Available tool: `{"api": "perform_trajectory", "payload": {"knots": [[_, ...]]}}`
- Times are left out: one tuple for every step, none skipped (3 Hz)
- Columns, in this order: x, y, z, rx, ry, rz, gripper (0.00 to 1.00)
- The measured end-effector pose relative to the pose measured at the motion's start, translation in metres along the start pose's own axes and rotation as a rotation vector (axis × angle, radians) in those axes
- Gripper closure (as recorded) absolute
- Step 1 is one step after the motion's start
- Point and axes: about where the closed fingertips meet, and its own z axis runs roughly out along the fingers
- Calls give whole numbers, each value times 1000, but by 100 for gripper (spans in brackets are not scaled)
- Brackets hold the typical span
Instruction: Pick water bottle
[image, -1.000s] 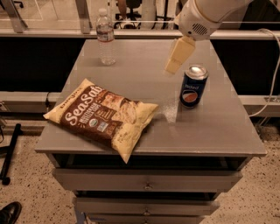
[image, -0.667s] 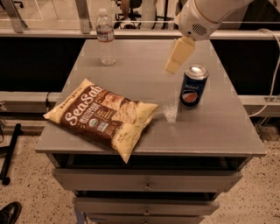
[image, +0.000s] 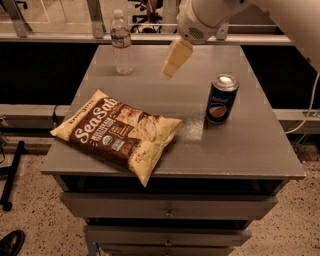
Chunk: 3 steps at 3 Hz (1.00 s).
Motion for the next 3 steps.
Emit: {"api": "perform_trajectory", "payload": {"knots": [[-28,-28,43,35,-97,57,0],[-53,-46,76,40,-198,125,0],[-85,-62,109,25,-313,204,0]]}}
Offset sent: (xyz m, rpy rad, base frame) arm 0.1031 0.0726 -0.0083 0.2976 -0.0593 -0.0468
